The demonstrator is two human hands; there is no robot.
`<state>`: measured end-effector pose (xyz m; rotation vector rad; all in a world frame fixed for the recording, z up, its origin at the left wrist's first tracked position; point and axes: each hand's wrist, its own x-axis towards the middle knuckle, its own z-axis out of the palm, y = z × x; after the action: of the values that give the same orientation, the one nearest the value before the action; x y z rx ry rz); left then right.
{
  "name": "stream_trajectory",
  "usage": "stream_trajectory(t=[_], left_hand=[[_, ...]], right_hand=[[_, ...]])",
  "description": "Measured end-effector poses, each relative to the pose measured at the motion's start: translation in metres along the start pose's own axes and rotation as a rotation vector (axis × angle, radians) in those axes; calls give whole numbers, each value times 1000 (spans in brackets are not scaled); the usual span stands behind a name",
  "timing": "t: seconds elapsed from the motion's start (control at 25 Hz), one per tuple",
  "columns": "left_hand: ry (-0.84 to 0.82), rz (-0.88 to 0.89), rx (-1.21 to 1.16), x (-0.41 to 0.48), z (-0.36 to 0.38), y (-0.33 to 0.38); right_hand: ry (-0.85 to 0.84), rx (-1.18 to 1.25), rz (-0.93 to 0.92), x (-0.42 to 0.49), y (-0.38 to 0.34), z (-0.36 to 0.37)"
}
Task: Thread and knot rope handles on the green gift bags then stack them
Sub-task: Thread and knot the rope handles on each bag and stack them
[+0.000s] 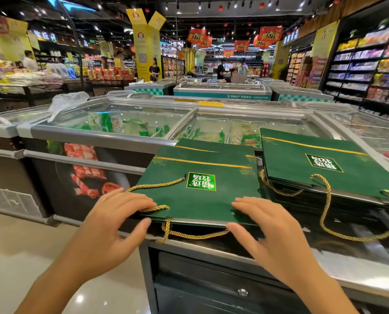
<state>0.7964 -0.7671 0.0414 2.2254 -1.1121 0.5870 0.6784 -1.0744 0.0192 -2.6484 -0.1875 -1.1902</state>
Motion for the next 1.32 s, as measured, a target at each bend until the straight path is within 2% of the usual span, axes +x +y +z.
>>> stream_trajectory(t=[0.16, 0.24, 0.32, 0.4, 0.56, 0.68, 0.84, 0.92, 1.12, 1.32], left_hand=[[56, -117, -2, 45, -4, 17], [-62, -146, 148, 77, 1, 21], [-264, -214, 306, 109, 11, 22], [-404, -295, 374, 134, 26, 20], [-358, -353, 374, 148, 54, 14], [-298, -279, 294, 142, 59, 13], [-327, -69, -154, 117, 50, 40], [-369, 20, -259, 106, 50, 62], [-363, 146, -221, 100, 60, 77], [-365, 200, -133, 99, 70, 74]], right_hand=[[51, 208, 165, -13, 7, 6], [56, 283, 194, -16, 8, 8], [23, 354, 226, -16, 10, 7], [-17, 410, 261, -18, 12, 6], [-57, 448, 299, -19, 16, 6], [-65, 504, 318, -18, 18, 3], [-66, 597, 330, -19, 21, 1], [-81, 626, 339, -19, 23, 1], [-103, 664, 343, -21, 26, 0], [-89, 675, 343, -21, 27, 0]])
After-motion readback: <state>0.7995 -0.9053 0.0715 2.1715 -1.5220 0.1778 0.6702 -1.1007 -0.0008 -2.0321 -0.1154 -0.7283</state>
